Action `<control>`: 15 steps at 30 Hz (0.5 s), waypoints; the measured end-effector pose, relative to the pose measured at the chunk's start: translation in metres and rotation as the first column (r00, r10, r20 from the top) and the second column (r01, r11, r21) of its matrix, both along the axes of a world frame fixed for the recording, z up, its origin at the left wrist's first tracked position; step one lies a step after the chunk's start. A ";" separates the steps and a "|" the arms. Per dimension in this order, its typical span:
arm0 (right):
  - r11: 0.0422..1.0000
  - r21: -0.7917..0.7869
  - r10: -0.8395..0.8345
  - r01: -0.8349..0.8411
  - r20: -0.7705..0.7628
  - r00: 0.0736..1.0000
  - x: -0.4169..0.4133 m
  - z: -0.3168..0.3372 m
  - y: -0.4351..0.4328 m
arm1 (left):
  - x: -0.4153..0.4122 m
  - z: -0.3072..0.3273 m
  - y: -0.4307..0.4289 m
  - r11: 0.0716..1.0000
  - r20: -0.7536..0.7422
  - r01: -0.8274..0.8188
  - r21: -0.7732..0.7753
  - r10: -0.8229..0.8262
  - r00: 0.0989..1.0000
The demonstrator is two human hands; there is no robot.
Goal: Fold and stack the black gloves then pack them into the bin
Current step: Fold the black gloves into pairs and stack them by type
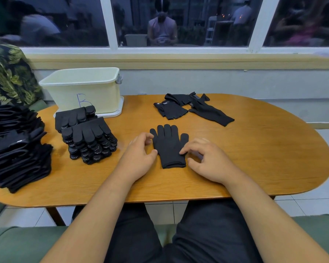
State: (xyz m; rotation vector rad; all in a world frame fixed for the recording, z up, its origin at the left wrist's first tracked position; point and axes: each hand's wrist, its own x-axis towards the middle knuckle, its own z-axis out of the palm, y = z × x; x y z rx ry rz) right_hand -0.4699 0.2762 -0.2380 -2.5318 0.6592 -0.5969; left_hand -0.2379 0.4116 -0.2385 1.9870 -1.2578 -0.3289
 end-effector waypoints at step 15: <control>0.997 -0.077 0.028 -0.030 -0.030 0.999 0.001 0.001 0.004 | -0.002 -0.002 -0.002 1.000 0.063 0.008 -0.011 -0.007 0.998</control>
